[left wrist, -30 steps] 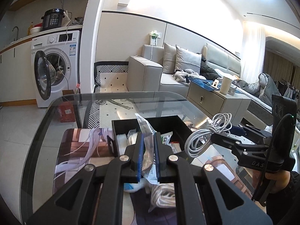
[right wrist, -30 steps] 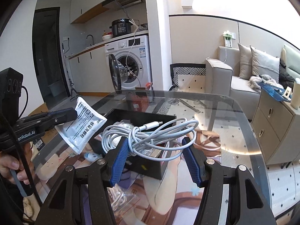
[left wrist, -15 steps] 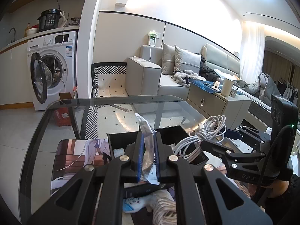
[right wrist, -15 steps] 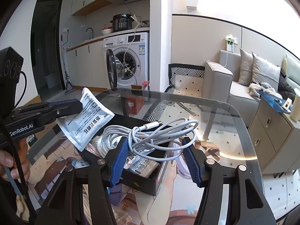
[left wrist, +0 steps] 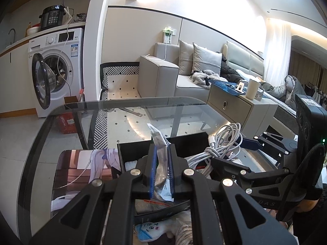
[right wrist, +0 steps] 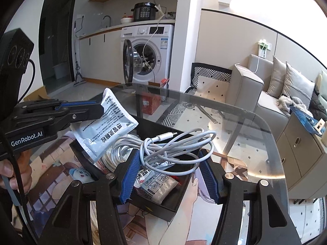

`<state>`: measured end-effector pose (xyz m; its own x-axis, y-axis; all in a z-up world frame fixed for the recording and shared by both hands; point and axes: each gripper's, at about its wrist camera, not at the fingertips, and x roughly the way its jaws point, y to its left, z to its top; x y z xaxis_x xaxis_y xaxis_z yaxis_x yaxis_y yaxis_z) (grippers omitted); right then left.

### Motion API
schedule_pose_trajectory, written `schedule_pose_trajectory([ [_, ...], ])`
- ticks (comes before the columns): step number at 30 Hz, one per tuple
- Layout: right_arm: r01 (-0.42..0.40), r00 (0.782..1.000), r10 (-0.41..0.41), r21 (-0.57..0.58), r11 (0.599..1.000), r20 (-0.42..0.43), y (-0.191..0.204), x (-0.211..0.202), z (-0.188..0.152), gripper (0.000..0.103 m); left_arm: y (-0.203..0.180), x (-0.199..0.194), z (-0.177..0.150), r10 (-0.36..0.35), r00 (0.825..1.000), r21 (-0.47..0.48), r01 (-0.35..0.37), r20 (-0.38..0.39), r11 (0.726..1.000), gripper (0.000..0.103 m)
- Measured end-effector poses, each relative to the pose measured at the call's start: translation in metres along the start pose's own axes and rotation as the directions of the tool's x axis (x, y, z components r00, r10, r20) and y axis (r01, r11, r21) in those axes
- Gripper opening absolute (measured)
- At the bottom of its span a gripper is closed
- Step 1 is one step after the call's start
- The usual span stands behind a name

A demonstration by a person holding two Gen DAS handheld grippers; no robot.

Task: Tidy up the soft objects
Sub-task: 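Carry the white cable right while the left gripper carries the packet into the box, then open both grippers and withdraw them from the box toward the pile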

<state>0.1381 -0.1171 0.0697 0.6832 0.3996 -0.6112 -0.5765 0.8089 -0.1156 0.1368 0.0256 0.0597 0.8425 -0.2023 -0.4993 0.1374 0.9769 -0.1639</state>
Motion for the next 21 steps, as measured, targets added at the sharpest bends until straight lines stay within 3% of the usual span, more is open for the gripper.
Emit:
schedule_pose_trajectory([
  [13, -0.034, 0.998, 0.029, -0.086, 0.996, -0.058, 0.010, 0.028, 0.006, 0.059, 0.006, 0.022, -0.008, 0.021, 0.998, 0.010, -0.021, -0.057, 1.000, 0.008],
  [17, -0.071, 0.995, 0.066, -0.057, 0.996, -0.078, 0.006, 0.039, 0.009, 0.059, 0.005, 0.027, -0.013, 0.022, 0.996, 0.014, -0.021, -0.081, 1.000, 0.008],
  [21, -0.053, 0.996, 0.050, -0.050, 0.997, -0.070, 0.004, 0.039, 0.009, 0.061, 0.002, 0.028, -0.016, 0.026, 0.995, 0.028, -0.023, -0.095, 0.999, 0.008],
])
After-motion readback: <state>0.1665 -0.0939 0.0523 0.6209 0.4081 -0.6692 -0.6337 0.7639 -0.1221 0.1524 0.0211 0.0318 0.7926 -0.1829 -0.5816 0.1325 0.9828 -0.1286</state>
